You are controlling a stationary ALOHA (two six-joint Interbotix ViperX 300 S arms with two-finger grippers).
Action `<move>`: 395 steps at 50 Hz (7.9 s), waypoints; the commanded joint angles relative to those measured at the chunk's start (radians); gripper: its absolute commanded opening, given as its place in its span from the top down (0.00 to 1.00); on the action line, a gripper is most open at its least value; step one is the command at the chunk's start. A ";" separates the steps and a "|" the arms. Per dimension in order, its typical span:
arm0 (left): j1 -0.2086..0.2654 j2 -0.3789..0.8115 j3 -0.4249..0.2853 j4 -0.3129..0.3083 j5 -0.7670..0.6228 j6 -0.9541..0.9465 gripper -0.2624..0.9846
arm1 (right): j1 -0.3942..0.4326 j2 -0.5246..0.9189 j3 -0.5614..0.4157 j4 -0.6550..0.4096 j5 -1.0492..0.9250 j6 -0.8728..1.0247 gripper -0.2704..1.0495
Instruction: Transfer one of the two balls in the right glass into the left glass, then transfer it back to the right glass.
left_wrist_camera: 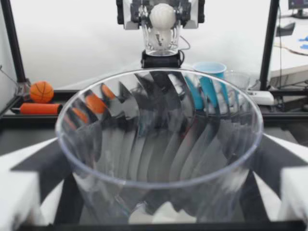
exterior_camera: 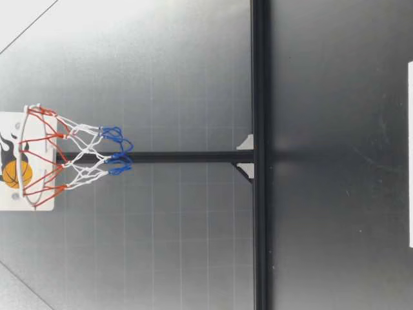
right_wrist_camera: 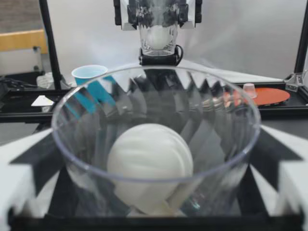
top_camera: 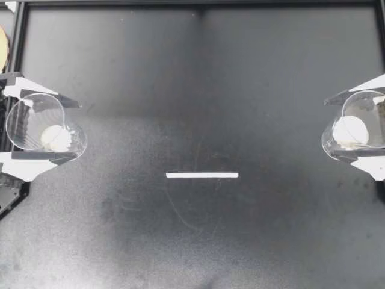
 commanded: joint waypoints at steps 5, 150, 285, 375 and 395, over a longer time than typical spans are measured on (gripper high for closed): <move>0.002 0.061 0.014 -0.008 -0.028 -0.005 0.83 | 0.002 0.014 -0.006 -0.003 -0.005 -0.005 0.73; 0.002 0.951 -0.601 -0.044 -0.235 -0.008 0.20 | -0.195 0.667 -0.479 -0.072 -0.282 -1.339 0.24; 0.143 0.792 -0.707 -0.057 0.025 0.765 0.19 | 0.144 0.403 -0.123 0.190 -0.301 -0.044 0.25; 0.094 0.847 -0.749 -0.064 -0.233 1.536 0.19 | 0.127 0.795 -0.350 0.186 -0.436 0.052 0.25; 0.098 0.845 -0.730 -0.074 -0.249 1.560 0.19 | 0.127 0.795 -0.353 0.187 -0.433 0.054 0.25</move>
